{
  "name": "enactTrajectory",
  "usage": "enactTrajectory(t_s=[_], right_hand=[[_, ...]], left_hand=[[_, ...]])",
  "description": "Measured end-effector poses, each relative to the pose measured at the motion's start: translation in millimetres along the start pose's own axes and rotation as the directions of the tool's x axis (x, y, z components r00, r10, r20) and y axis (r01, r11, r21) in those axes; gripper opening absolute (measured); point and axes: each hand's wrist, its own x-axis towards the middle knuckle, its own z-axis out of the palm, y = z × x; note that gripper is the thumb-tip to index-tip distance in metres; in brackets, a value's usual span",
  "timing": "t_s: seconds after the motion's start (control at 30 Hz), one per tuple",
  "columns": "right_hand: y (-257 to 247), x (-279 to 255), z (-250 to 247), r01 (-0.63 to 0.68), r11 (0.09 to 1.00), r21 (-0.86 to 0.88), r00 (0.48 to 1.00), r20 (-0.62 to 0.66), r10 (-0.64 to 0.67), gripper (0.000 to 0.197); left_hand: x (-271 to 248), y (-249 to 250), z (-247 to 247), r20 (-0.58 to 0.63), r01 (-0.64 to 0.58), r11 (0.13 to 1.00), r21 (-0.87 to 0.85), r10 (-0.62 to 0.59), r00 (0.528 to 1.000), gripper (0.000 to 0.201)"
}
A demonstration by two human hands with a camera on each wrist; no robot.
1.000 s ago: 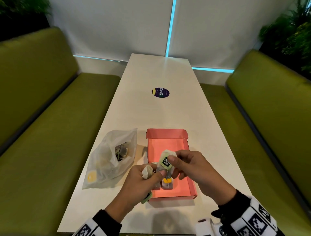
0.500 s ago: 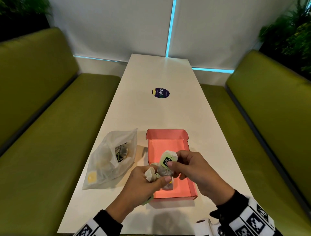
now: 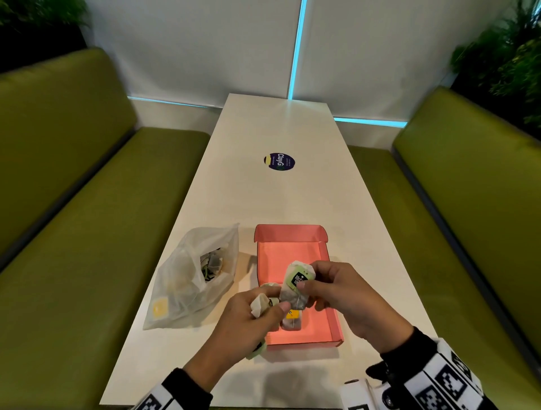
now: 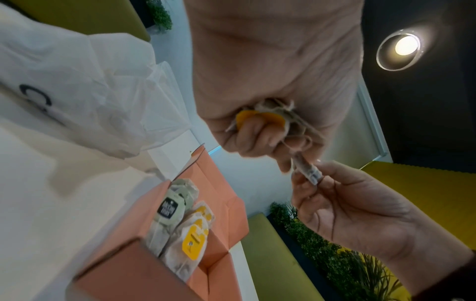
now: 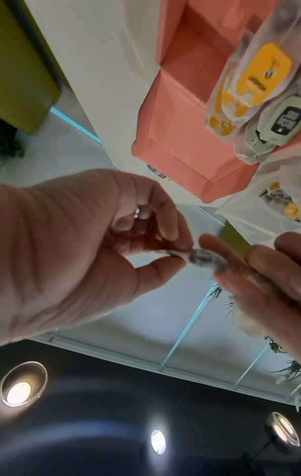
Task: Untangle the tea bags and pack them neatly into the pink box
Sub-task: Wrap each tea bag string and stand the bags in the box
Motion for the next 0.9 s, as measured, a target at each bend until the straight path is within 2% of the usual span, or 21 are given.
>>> enactTrajectory(t_s=[0.07,0.17,0.27,0.37,0.47,0.63,0.8,0.9], right_hand=[[1,0,2,0.006,0.998,0.06,0.999,-0.039,-0.004,0.008],[4,0,4,0.012,0.994,0.111,0.998,-0.07,-0.004,0.009],[4,-2,6,0.007,0.995,0.101,1.0,-0.022,-0.005,0.006],[2,-6,6,0.014,0.999,0.04,0.998,0.057,-0.016,0.013],[1,-8,2,0.029,0.998,-0.047,0.998,0.05,-0.027,0.022],[-2,-8,-2,0.049,0.989,-0.141,0.996,0.078,-0.038,0.013],[-9,-4,-12,0.05,0.999,-0.013,0.996,-0.072,-0.051,0.009],[-17,-3,-14,0.018,0.996,0.085,0.998,-0.059,-0.013,0.011]], left_hand=[[-1,1,4,-0.116,-0.018,0.998,-0.054,0.012,0.993,0.009],[-1,-2,7,-0.212,-0.02,0.994,-0.105,-0.003,0.977,0.027],[1,3,5,-0.182,-0.006,0.996,-0.092,-0.011,0.983,0.028],[4,7,2,-0.075,0.022,0.995,-0.099,-0.03,0.997,0.033],[8,8,0,-0.087,0.026,0.998,-0.055,-0.031,0.996,0.025],[10,17,-3,-0.033,0.014,0.998,-0.064,-0.016,0.999,0.022],[7,17,-4,-0.096,-0.034,0.999,-0.017,0.032,0.995,0.017],[4,22,0,-0.123,-0.102,0.994,-0.046,0.096,0.988,0.014]])
